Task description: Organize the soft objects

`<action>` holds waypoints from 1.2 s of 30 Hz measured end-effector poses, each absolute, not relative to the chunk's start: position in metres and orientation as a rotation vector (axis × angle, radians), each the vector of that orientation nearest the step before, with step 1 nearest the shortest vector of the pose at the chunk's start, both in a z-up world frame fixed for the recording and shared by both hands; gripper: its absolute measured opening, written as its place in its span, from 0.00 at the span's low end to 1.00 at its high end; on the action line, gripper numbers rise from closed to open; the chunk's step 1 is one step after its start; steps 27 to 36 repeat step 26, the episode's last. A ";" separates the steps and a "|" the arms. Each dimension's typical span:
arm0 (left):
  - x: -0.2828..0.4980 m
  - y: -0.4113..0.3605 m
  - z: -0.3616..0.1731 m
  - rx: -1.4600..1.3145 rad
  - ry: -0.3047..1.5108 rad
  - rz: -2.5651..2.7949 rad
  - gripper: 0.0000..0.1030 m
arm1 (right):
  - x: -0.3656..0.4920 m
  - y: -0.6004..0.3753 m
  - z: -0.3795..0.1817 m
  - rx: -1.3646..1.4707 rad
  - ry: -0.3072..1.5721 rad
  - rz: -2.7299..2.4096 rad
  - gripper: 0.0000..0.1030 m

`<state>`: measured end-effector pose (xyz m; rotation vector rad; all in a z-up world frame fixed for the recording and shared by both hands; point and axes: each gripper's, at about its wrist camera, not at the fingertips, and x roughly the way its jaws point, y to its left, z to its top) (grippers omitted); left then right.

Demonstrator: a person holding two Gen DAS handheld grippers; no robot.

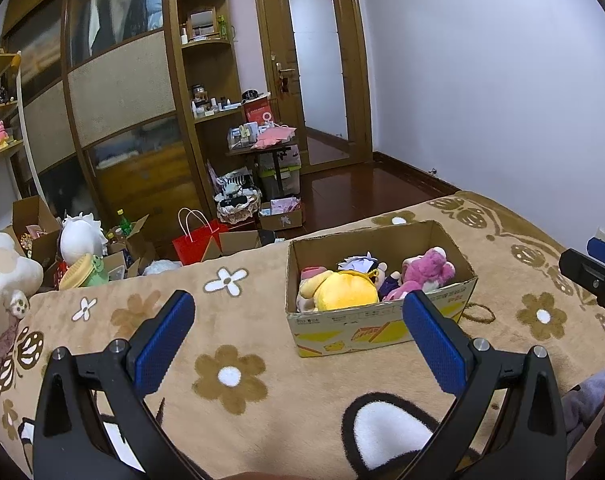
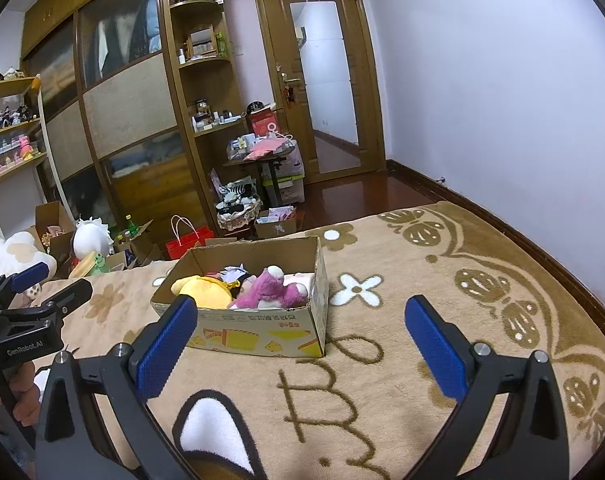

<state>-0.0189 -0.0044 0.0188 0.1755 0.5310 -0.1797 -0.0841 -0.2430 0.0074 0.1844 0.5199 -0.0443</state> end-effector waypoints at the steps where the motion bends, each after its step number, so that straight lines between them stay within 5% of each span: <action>1: -0.018 -0.005 0.019 0.176 0.531 -0.179 1.00 | -0.084 -0.243 0.007 0.184 0.520 -0.044 1.00; 36: -0.019 -0.006 0.017 0.176 0.535 -0.187 1.00 | -0.084 -0.244 0.007 0.185 0.520 -0.046 1.00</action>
